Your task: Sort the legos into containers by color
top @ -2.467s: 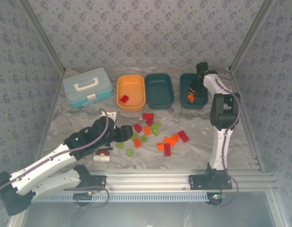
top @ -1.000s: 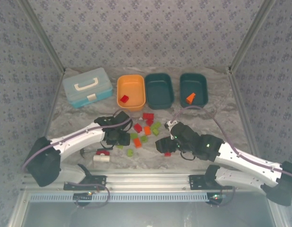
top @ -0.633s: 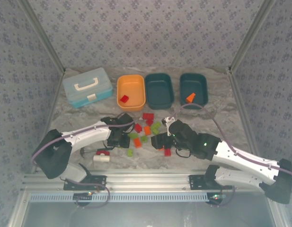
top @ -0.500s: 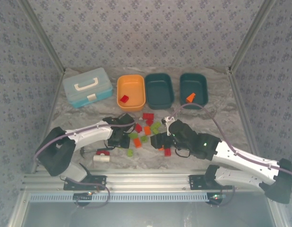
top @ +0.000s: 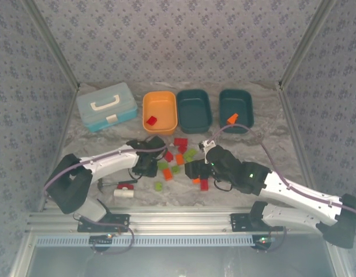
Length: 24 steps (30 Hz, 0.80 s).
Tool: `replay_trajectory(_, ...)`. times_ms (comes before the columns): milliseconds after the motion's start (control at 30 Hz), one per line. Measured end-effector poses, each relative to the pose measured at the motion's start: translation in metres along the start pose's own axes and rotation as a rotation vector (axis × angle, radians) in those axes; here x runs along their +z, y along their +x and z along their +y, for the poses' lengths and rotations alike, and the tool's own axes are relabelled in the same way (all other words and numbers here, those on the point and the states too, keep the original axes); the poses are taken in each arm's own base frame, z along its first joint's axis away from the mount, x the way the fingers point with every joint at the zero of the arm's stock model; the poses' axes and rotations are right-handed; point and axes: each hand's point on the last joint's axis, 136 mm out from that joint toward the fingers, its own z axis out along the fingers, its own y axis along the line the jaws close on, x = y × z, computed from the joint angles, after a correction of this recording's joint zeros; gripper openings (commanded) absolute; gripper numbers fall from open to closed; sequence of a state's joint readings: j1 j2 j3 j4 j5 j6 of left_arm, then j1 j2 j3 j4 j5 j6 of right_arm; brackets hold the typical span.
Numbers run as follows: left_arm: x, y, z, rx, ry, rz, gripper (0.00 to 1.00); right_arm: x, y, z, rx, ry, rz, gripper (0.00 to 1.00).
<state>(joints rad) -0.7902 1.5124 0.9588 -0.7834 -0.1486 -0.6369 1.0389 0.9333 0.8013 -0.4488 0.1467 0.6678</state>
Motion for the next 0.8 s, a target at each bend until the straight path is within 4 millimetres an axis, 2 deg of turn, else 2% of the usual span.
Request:
replay_trajectory(100,-0.044,-0.061,-0.033,0.000,0.099,-0.128,0.33,-0.006,-0.006,-0.022,0.043,0.079,-0.029,0.68)
replay_trajectory(167,-0.072,-0.113,-0.063,0.010,0.169,-0.222,0.32,-0.012,-0.016,-0.040,0.087,0.130,-0.065,0.68)
replay_trajectory(267,-0.085,-0.172,-0.097,0.030,0.237,-0.310,0.32,-0.019,-0.025,-0.060,0.135,0.187,-0.099,0.68)
replay_trajectory(367,-0.068,-0.214,-0.123,0.056,0.264,-0.324,0.32,-0.023,-0.030,-0.068,0.162,0.216,-0.117,0.69)
replay_trajectory(533,-0.015,-0.269,-0.150,0.072,0.287,-0.315,0.33,-0.025,-0.036,-0.077,0.197,0.239,-0.136,0.69)
replay_trajectory(667,0.019,-0.300,-0.158,0.072,0.293,-0.312,0.36,-0.027,-0.037,-0.079,0.215,0.242,-0.144,0.69)
replay_trajectory(800,0.041,-0.309,-0.155,0.066,0.299,-0.299,0.40,-0.033,-0.039,-0.081,0.234,0.237,-0.161,0.69)
